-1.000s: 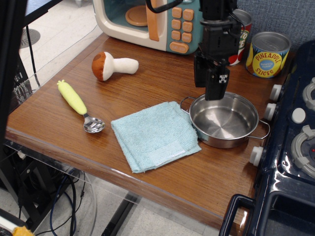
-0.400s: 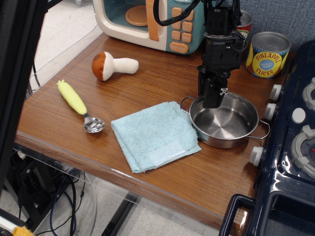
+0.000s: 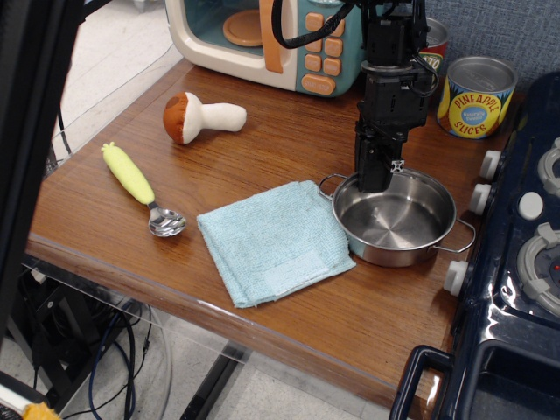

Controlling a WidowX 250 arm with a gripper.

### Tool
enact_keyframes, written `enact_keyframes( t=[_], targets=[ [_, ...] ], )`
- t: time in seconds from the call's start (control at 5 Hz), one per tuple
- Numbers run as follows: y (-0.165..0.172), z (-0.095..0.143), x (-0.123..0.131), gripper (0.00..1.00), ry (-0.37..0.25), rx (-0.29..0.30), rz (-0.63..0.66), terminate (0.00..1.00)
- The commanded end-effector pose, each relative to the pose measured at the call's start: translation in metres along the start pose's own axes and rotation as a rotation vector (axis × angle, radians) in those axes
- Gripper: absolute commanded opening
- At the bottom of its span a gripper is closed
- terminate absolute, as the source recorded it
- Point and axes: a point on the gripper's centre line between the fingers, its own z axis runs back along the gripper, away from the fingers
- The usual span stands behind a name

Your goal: Move pan and drop onto the blue towel

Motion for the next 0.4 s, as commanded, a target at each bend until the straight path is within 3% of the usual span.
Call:
enact_keyframes(
  t=[0.0,0.2],
  targets=[
    [-0.009,0.044,-0.005,0.0,-0.07,0.073,-0.007,0.0],
    [-0.005,0.065,-0.007,0.0,-0.113,0.095,0.011,0.0]
  ],
)
